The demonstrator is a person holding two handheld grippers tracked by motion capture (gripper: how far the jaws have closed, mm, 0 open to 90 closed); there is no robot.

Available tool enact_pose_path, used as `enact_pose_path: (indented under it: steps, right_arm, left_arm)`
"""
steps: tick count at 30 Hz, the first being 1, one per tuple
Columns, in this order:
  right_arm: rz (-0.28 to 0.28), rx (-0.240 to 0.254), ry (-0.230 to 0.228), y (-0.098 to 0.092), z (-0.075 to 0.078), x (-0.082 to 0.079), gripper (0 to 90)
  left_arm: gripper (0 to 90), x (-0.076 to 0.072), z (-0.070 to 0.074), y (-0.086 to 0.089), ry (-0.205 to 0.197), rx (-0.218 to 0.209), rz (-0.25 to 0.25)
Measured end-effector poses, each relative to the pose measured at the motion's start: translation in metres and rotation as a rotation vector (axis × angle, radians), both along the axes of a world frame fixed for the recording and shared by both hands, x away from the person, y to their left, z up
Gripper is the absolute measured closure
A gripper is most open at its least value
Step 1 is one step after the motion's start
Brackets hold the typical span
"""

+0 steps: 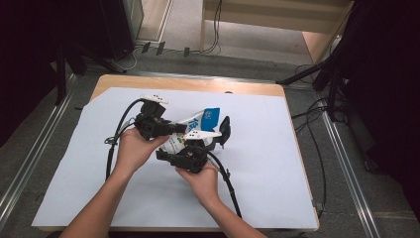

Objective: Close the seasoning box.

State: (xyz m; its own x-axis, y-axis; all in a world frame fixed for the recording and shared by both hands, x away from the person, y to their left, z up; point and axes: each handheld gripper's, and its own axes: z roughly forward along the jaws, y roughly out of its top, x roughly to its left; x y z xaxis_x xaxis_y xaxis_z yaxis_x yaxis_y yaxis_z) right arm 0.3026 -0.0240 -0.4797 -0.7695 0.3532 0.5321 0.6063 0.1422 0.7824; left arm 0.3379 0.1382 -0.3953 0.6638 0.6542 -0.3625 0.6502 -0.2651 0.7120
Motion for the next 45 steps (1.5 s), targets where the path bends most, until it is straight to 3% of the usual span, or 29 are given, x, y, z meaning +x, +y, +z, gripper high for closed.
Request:
enact_pose_path:
  steps: [8, 27, 45]
  right_arm:
    - [0.006, 0.007, 0.005, 0.000, 0.001, 0.001, 77.9]
    - [0.010, 0.026, 0.009, -0.001, 0.001, 0.003, 77.2]
    - [0.013, 0.035, 0.014, 0.000, 0.001, 0.004, 76.2]
  left_arm:
    - [85.3, 0.002, 0.002, 0.000, 0.029, -0.001, 0.000]
    - [85.0, 0.006, 0.008, -0.004, 0.035, 0.049, -0.003]
    - [84.8, 0.007, 0.012, -0.007, 0.040, 0.070, -0.010]
